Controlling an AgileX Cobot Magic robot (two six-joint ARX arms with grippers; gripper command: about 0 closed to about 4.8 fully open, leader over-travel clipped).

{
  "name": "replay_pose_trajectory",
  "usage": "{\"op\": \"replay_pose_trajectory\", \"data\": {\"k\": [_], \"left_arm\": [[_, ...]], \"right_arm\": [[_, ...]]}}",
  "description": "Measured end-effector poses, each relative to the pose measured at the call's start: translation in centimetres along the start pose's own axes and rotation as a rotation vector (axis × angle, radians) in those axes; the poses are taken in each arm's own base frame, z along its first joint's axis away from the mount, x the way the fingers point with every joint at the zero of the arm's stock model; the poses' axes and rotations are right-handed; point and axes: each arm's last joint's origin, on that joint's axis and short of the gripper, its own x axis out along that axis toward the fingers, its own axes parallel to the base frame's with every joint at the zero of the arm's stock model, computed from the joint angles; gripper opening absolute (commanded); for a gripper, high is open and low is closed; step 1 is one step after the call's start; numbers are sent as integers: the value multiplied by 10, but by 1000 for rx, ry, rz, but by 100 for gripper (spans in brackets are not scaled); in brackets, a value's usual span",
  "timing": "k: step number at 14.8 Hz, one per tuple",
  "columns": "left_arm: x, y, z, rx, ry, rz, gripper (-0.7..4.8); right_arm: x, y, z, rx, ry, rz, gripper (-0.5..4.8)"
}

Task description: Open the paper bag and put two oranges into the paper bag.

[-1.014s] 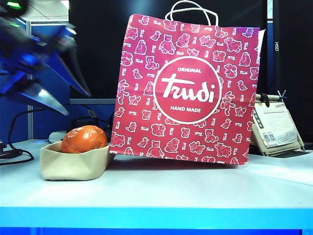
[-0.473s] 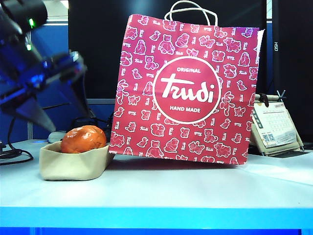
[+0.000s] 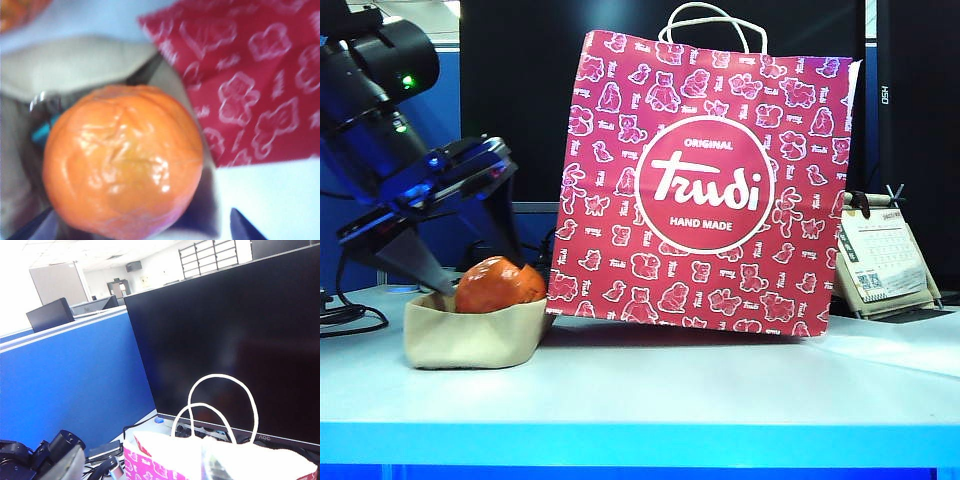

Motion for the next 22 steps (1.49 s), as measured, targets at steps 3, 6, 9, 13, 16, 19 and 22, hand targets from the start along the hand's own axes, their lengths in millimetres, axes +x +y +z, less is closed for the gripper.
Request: {"op": "replay_pose_trajectory", "data": {"k": [3,6,9,13,16,19,22], "left_arm": [[3,1,5,14,-44,-2,449],[19,6,16,2,-7,9,470],[28,7,26,-8,26,7,469],[32,9,26,-12,35,1,273],[33,9,27,-1,24,-8,-5],[33,9,27,16,19,-8,-5],[33,8,28,14,26,-8,-4]], "right_arm": [[0,0,0,1,3,5,297],[0,1,0,0,6,16,297],[0,1,0,0,10,25,297],[0,1,0,1,10,25,296],[0,1,0,1,11,25,296],[0,-1,-4,26,43,12,296],[0,-3,-10,55,87,-5,292]]}}
